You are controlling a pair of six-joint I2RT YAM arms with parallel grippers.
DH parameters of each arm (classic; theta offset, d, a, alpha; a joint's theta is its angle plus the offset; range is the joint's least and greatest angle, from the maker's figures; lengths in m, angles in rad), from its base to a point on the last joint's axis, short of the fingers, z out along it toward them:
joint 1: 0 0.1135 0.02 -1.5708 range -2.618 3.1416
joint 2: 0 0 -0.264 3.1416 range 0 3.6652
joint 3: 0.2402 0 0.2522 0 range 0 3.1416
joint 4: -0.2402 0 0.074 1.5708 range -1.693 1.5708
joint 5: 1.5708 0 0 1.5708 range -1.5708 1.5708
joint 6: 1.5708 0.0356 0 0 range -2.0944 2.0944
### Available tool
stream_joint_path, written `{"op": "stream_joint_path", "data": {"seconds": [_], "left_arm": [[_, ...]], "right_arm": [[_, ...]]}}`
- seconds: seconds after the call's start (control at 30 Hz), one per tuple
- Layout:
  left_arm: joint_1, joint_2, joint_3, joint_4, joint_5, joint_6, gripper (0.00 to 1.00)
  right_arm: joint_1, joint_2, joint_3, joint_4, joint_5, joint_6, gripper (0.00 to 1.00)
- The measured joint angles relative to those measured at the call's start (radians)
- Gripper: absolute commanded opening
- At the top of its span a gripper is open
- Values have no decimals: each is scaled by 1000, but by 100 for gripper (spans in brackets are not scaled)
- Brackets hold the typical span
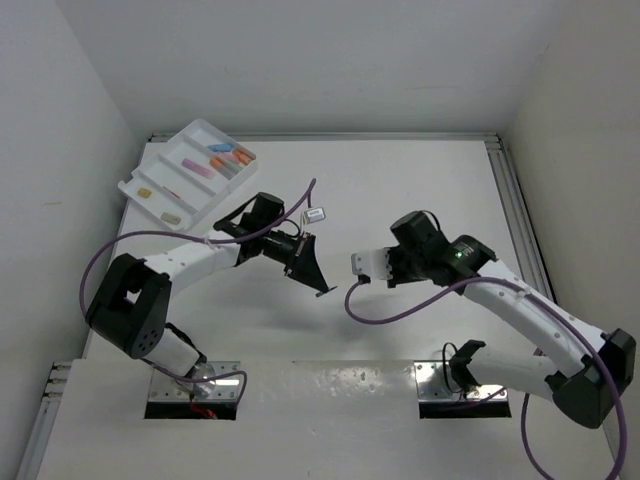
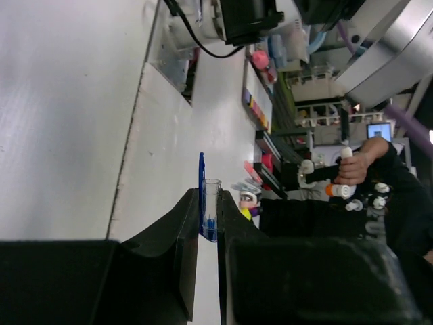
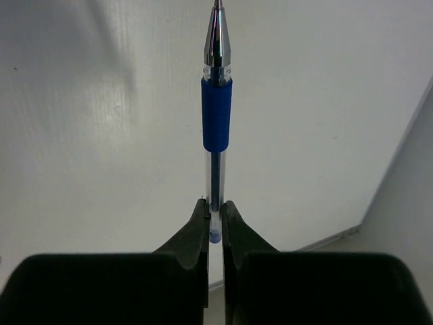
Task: Sort the stationery into containers
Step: Close the pen cap on the pen.
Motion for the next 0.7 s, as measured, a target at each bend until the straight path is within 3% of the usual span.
{"op": "stream_joint_path", "data": {"seconds": [0.27,0.7], "left_arm": [[-1,0,-77,78,95,-112,0],[-9,45,-55,102,107,-142,0]], "right_arm": [[163,32,0,56,176,-90,0],[246,103,19,34,187,-77,0]]}}
